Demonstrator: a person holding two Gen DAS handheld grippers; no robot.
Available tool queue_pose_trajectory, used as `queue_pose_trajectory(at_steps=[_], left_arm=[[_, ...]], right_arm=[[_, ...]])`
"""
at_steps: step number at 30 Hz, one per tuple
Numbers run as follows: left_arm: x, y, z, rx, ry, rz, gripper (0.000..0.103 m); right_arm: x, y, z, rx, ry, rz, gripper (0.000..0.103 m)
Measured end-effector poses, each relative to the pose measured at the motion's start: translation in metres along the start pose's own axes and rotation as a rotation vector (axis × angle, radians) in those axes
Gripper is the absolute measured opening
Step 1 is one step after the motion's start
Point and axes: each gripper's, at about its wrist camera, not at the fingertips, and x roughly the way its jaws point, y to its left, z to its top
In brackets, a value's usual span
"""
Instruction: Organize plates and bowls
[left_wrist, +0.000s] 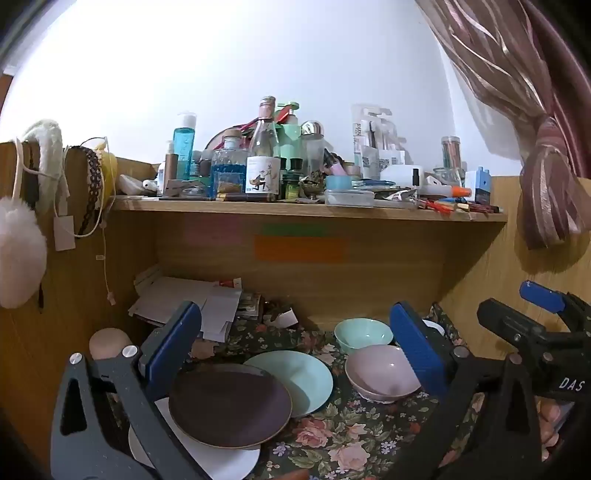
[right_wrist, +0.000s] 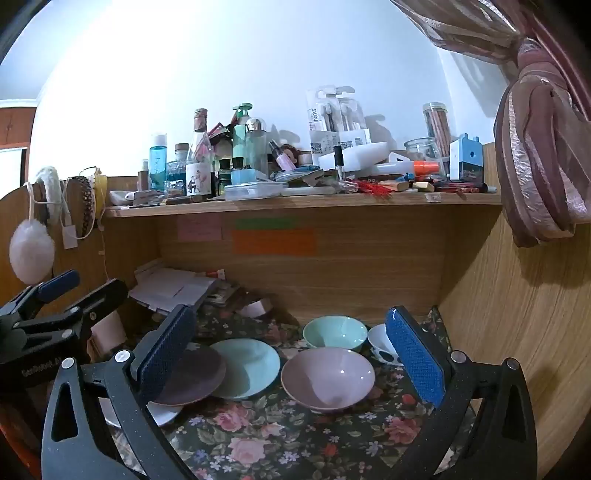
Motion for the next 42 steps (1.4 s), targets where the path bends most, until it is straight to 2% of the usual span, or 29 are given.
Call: queue_pose_trajectory(at_steps=[3,7,42], left_arm=[[0.0,0.004,0.0,-0.012,0.012,-0.013,0.103],[-0.001,-0.003,-0.001,0.04,0.011,-0.015,0.103],[0.0,-0.007,-0.001,0.047,-0.01,-0.018,0.103]], right_arm=[[0.001,0.0,0.0,0.001,0.014,-0.002,0.103],[0.002,-0.001,0.0,0.003,0.01,-0.001,0.103],[0.002,0.0,0.001,0.011,0.01,0.003,0.103]])
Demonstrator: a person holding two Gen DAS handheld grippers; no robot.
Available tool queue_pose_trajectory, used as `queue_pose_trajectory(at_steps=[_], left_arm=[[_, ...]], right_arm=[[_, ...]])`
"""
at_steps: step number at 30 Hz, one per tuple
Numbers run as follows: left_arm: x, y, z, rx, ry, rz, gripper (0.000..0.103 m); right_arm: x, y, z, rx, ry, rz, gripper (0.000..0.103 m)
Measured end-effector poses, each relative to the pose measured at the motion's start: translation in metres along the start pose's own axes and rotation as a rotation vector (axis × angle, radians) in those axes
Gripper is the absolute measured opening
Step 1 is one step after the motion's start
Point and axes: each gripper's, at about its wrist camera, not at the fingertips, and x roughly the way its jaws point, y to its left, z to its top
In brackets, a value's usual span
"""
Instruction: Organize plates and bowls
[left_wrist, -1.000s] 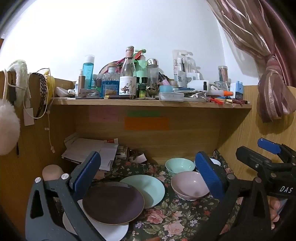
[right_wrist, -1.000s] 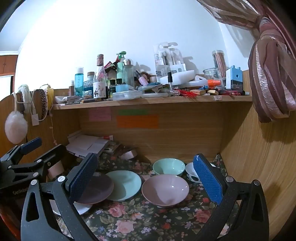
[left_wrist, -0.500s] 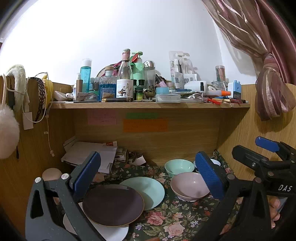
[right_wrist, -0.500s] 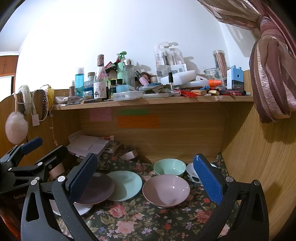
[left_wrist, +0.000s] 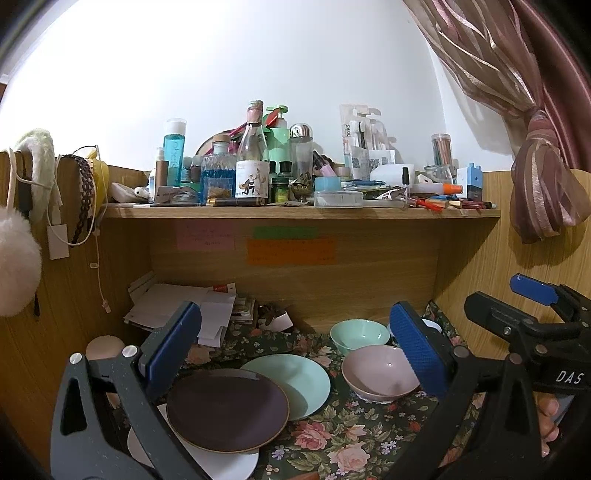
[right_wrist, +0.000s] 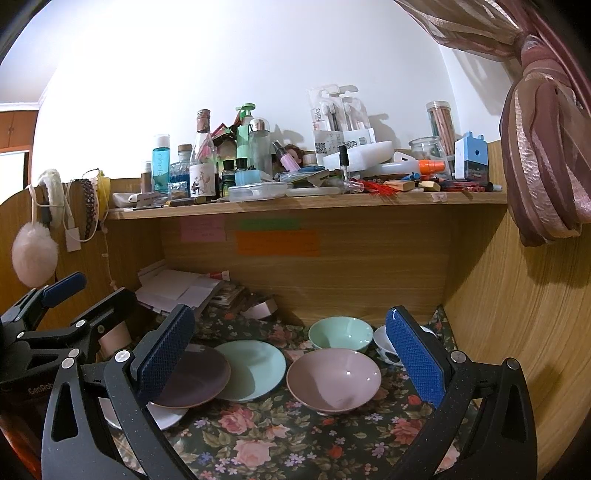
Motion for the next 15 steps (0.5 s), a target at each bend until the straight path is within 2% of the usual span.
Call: queue_pose_trajectory(at_steps=[15], left_arm=[[-0.0011,-0.0008,0.0028,0.002,-0.005,0.001,0.103]], right_arm=[[-0.0015,0.0044,0.0018,-0.001,-0.006,0.0,0.103]])
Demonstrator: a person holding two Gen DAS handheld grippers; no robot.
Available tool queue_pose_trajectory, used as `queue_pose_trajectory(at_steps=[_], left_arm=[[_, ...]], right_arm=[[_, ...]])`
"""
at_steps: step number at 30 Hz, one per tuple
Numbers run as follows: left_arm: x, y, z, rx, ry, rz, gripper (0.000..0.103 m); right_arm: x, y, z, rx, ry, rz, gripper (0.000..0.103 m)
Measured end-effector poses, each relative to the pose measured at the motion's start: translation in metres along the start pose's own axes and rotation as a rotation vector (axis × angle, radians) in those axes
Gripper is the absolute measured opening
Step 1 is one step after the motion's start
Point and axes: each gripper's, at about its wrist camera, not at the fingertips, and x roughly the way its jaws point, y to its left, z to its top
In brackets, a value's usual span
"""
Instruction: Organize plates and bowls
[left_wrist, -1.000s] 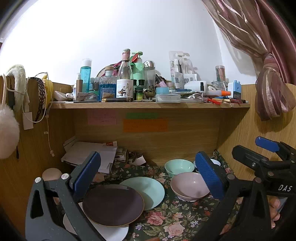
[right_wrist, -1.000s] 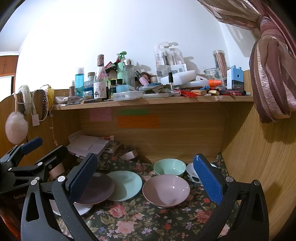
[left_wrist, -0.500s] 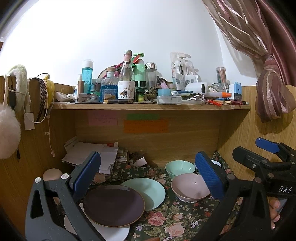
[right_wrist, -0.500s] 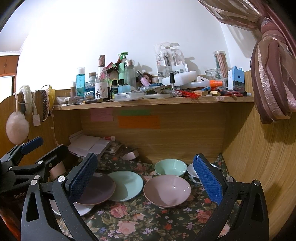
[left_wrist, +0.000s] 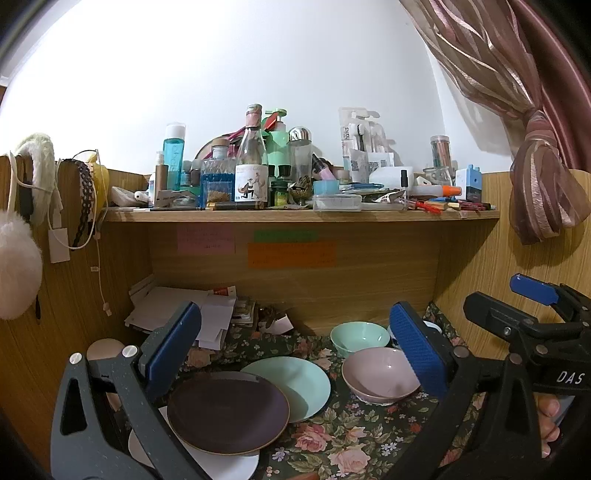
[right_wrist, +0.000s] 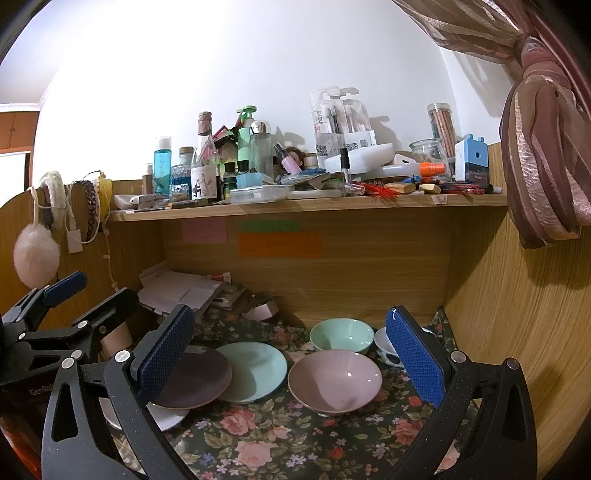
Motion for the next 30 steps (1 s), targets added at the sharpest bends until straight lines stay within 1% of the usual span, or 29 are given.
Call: queue_pose_trajectory(at_steps=[23,30], left_arm=[[-0.0007,-0.0004,-0.0007,0.001,-0.002,-0.001,0.103],[0.0055,0.0039,-0.0012,-0.009,0.012,-0.002,0.103]], right_arm=[[0.0007,0.001,-0.0008,0.002,0.001,0.001,0.103],[0.0015,0.0027,-0.0008,0.003,0.003,0.004,0.103]])
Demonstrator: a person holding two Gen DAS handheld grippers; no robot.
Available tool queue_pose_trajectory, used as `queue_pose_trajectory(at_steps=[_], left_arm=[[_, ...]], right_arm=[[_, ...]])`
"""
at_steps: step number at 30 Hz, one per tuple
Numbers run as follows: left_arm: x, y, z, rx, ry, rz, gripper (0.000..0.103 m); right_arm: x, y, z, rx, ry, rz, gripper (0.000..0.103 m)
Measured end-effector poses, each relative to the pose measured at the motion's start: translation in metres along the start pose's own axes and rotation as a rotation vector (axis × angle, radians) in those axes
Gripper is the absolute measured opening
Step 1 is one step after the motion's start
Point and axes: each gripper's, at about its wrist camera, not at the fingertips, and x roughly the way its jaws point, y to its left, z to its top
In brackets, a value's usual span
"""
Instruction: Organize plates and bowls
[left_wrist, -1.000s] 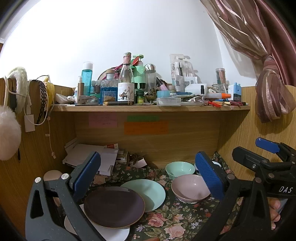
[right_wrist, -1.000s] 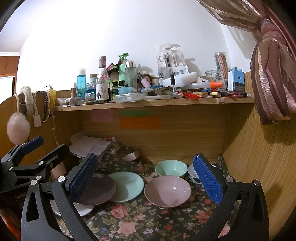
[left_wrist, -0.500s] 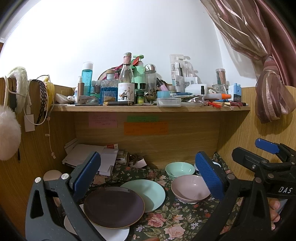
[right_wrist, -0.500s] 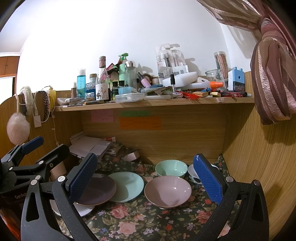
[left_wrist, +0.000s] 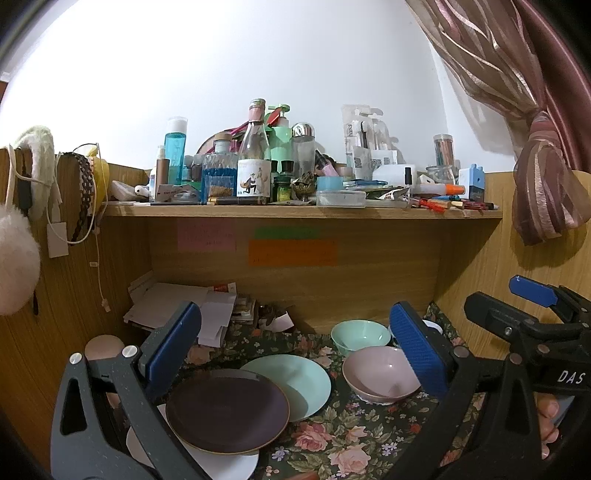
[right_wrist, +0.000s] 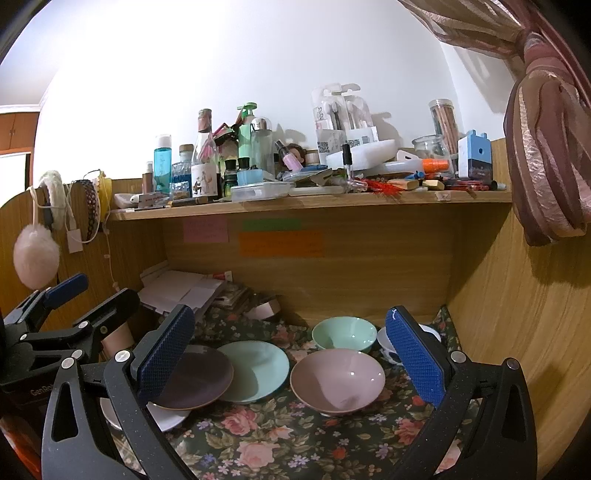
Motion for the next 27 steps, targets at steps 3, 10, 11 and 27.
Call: queue_pose_trajectory(at_steps=[3,10,11,27], left_arm=[[0.003,0.001,-0.002,-0.005,0.007,0.0,0.103],[0.019,0.009,-0.012,-0.026,0.056,0.009,0.103],[0.022,0.011,-0.014,-0.036,0.059,0.015,0.103],[0.095,0.089,-0.08,-0.13,0.325,0.097,0.103]], right_arm=[[0.001,0.001,0.0,0.001,0.004,-0.002,0.103],[0.017,-0.003,-0.007,0.013,0.043,0.003,0.103],[0.019,-0.003,-0.008,0.014,0.046,0.005,0.103],[0.103,0.009,-0.047,0.004,0.235,0.082,0.103]])
